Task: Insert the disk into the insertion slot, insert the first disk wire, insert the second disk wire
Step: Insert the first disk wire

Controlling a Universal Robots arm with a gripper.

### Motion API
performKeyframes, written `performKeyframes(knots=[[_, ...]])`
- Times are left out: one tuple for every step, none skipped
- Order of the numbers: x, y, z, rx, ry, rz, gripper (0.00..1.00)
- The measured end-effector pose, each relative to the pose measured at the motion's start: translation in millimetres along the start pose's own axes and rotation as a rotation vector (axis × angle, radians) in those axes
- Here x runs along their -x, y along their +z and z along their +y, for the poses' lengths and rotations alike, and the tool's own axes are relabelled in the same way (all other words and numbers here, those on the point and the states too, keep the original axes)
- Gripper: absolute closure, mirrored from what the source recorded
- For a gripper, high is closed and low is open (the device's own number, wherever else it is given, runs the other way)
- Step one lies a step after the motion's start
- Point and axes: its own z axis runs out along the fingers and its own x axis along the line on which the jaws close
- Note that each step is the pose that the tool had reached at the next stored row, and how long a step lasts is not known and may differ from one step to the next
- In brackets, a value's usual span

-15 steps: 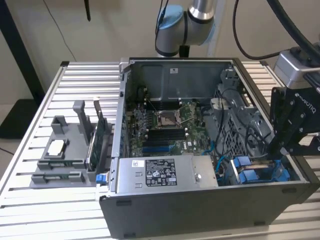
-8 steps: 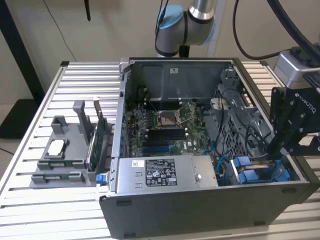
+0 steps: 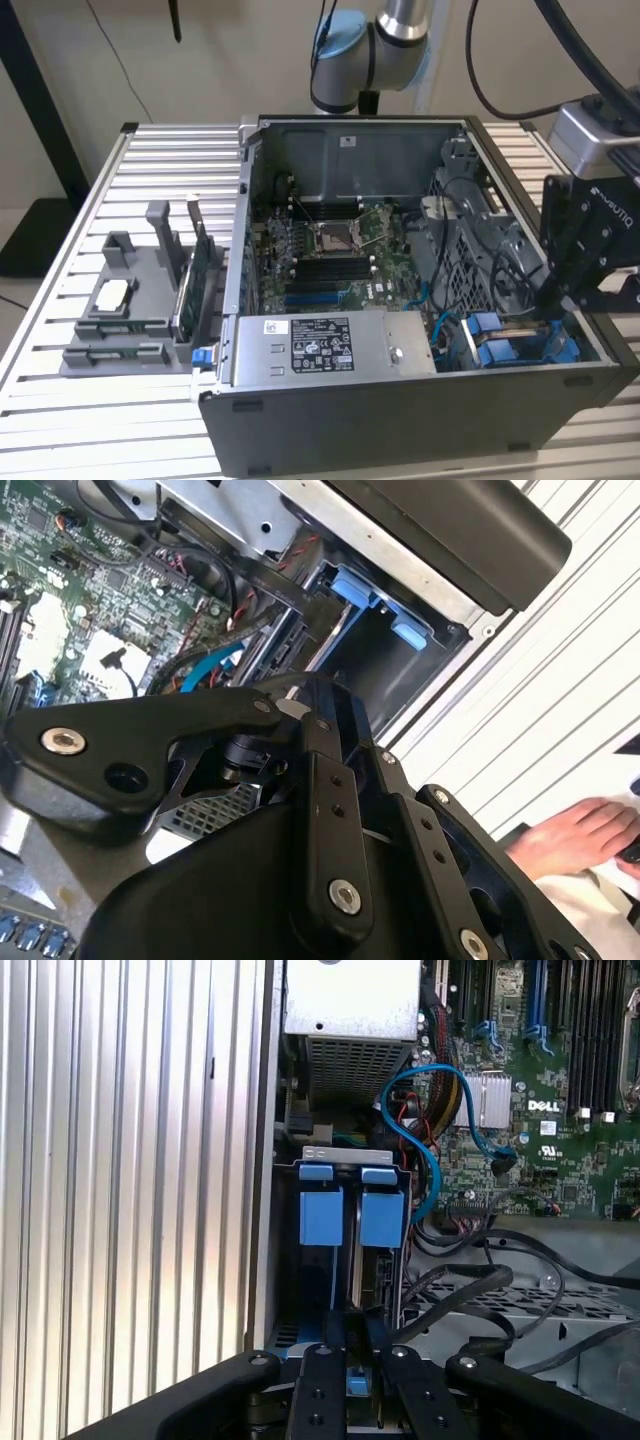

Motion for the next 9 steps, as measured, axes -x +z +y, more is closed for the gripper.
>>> performKeyframes(knots=[[-0.5,0.0,0.0,0.0000,0.000,0.0001,0.81],[-0.7,0.2,0.1,0.0000,0.000,0.0000,0.81],[-0.8,0.4,0.1,0.0000,0.000,-0.0004,0.81],[-0.9,0.6,0.2,-0.0001,0.000,-0.0030,0.81],[-0.9,0.9,0.3,-0.0003,0.000,-0.0073,0.81],[-0.9,1.1,0.3,-0.0005,-0.001,-0.0138,0.81],[-0.9,1.4,0.3,-0.0007,-0.001,-0.0198,0.81],[-0.9,1.6,0.3,-0.0010,-0.001,-0.0253,0.81],[-0.9,1.7,0.3,-0.0012,-0.001,-0.0324,0.81]])
